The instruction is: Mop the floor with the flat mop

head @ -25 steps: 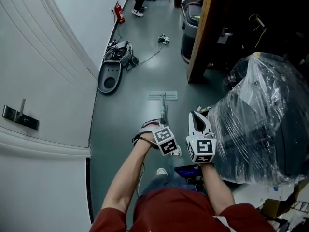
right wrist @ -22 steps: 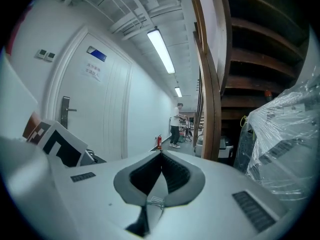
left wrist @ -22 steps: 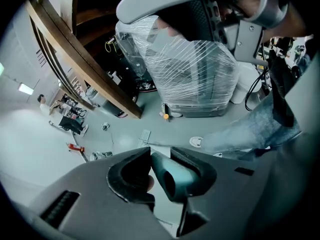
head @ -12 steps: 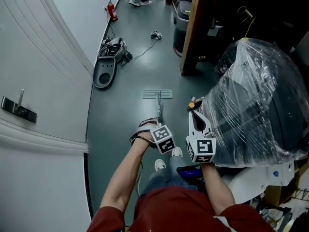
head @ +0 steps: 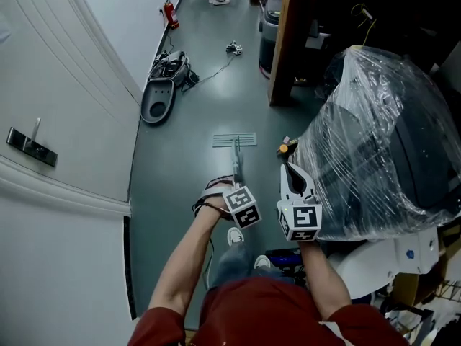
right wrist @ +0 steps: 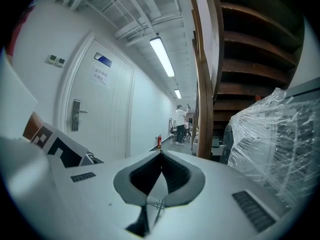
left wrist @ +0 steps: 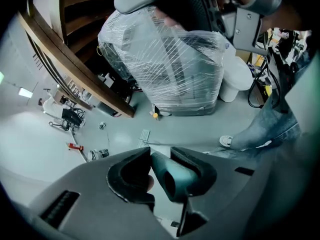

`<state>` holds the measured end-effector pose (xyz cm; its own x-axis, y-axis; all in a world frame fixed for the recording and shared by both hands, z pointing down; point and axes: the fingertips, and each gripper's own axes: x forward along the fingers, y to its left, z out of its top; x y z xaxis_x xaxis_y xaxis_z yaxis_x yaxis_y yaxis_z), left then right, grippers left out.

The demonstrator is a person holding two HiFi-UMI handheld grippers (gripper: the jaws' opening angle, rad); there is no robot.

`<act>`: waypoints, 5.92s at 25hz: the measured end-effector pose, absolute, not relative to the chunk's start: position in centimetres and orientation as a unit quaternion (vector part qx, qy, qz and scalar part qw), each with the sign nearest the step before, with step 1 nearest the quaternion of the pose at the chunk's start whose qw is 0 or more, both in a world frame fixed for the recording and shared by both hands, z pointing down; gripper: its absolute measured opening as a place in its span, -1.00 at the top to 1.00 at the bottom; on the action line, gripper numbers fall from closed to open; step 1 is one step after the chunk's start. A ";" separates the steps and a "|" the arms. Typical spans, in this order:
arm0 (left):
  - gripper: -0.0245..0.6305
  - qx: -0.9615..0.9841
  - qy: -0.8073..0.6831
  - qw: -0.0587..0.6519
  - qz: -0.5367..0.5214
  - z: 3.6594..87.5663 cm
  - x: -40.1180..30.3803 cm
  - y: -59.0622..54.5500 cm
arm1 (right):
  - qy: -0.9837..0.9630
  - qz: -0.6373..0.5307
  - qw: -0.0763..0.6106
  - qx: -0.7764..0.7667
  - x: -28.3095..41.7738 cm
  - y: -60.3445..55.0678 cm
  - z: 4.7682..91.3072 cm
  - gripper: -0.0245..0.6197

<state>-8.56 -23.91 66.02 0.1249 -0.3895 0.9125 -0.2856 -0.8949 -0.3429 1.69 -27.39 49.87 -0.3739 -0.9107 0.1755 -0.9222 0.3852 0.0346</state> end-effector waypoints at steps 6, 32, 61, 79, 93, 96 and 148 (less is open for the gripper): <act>0.51 -0.743 0.226 0.041 -0.629 66.1 -5.5 -19.9 | -0.826 0.041 0.084 0.556 5.4 -23.1 50.4 0.87; 0.51 -0.737 0.226 0.028 -0.636 65.2 -0.7 -1.8 | -0.832 0.051 0.069 0.549 10.7 -6.0 50.5 0.87; 0.51 -0.752 0.200 0.051 -0.626 65.6 -5.5 18.0 | -0.828 0.043 0.110 0.548 3.7 14.8 51.1 0.87; 0.51 -0.743 0.216 0.032 -0.633 65.4 0.7 30.1 | -0.835 0.039 0.089 0.542 10.8 25.5 50.4 0.87; 0.51 -0.733 0.218 0.023 -0.644 64.9 5.6 37.2 | -0.837 0.031 0.071 0.541 16.3 32.1 49.4 0.87; 0.51 -0.732 0.219 0.021 -0.644 64.8 6.1 38.9 | -0.838 0.035 0.066 0.540 16.7 33.6 49.2 0.87; 0.50 -0.749 0.200 0.015 -0.632 63.2 2.9 43.6 | -0.849 0.039 0.081 0.521 10.9 37.8 49.0 0.87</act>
